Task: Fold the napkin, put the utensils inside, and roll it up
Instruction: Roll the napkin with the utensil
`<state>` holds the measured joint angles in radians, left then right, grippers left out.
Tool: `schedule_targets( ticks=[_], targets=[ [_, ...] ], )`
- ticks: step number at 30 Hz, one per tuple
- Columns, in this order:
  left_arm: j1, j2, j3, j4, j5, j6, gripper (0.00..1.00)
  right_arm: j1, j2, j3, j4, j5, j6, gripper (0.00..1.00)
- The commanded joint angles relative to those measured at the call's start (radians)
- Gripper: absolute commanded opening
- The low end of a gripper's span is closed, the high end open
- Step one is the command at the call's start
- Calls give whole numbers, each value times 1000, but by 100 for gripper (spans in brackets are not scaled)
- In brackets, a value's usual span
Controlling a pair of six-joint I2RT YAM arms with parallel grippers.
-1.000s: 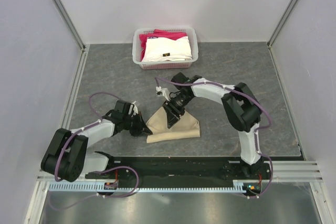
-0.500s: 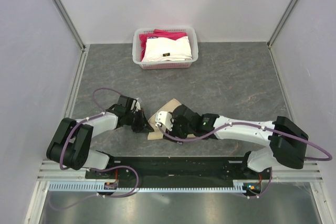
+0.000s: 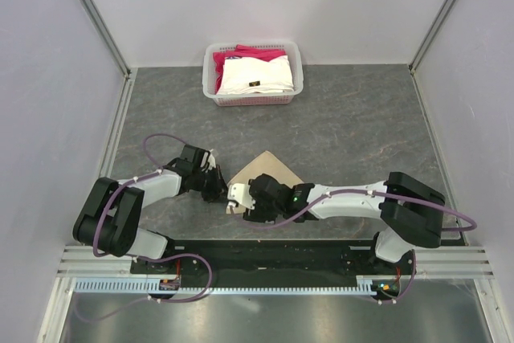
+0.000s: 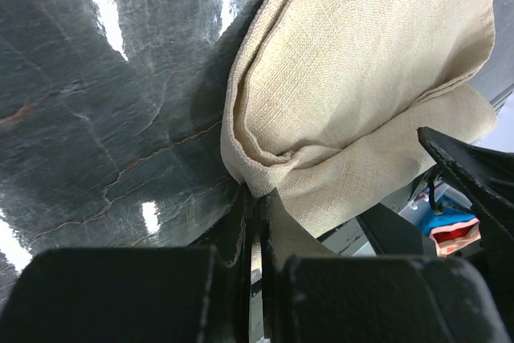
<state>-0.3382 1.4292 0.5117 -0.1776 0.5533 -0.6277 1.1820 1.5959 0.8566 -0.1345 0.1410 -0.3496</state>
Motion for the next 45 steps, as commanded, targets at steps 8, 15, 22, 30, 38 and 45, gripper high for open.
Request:
schedule_targets(
  ticks=[8,15,22,30,38,45],
  targets=[
    [-2,-12,10,3,-26,59,2,-30,117,101,-40,-84,-2,44],
    [-1,-113,10,4,-96,30,14,-67,148,90,-80,-257,67,25],
    [31,-280,-18,-45,-234,-1,51,-159,150,76,-86,-458,113,22],
    [34,-473,-117,18,-213,-1,60,-291,194,120,-100,-733,156,20],
    [31,-460,-202,174,-64,-18,57,-412,346,232,-187,-1003,187,20],
    [27,-415,-226,265,-38,-13,56,-482,478,363,-312,-1135,176,20]
  ],
)
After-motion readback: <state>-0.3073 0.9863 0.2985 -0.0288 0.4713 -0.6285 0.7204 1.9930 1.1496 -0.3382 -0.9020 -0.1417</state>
